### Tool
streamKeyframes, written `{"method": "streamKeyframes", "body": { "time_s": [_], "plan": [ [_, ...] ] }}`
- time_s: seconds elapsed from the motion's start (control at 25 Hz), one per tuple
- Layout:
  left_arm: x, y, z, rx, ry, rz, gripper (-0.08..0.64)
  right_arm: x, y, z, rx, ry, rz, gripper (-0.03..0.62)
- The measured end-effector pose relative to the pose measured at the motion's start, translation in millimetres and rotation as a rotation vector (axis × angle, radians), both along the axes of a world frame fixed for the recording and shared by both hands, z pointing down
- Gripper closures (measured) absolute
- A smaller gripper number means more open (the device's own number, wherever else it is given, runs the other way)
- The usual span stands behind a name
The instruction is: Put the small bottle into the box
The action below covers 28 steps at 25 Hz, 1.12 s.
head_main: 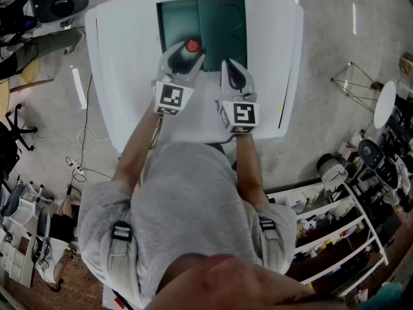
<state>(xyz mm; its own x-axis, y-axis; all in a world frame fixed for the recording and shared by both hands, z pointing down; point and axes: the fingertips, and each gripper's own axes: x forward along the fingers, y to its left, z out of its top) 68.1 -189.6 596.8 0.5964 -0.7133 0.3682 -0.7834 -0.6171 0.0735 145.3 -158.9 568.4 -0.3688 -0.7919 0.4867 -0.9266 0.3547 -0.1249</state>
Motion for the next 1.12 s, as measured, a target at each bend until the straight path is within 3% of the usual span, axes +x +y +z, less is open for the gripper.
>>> {"method": "streamKeyframes", "body": {
  "time_s": [0.6,0.72,1.12],
  "plan": [
    [-19,9,-34,0.031,0.036,-0.060,0.301,-1,14,-24,0.050,0.009,0.003,0.589],
    [-24,17,-42,0.039,0.043,-0.063,0.351,-5,23,-29,0.062,0.010,0.001,0.589],
    [-39,36,-77,0.070,0.063,-0.099,0.416,-12,36,-64,0.144,0.010,0.001,0.589]
  ]
}}
